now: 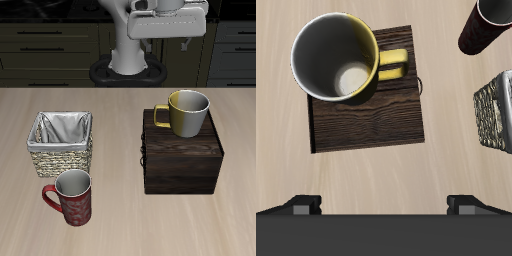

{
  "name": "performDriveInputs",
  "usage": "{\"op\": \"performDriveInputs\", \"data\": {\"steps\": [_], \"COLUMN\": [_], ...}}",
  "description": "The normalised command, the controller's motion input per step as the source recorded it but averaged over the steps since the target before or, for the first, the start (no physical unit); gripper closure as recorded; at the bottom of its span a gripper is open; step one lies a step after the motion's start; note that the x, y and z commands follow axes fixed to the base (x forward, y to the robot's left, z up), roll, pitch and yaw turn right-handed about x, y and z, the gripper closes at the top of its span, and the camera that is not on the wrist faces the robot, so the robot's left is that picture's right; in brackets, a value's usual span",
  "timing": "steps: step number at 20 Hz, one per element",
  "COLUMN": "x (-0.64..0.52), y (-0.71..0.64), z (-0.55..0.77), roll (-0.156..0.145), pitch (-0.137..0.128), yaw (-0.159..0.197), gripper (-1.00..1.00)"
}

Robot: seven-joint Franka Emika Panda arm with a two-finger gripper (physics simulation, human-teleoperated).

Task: Place the white and yellow mug in the basket

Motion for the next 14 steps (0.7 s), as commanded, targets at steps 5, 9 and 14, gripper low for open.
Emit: {"op": "performDriveInputs", "data": {"steps": [5,9,14], "x": [0.2,0.21,0.36], "y": [0.13,0.07,-0.07], "z": [0.24,0.09,0.12], "roll": [-0.005,-0.019,-0.031], "pitch": [-0.055,0.002,0.01], "yaw": [-0.073,-0.027,-0.056], "gripper": [-1.0,-1.0,-1.0]}}
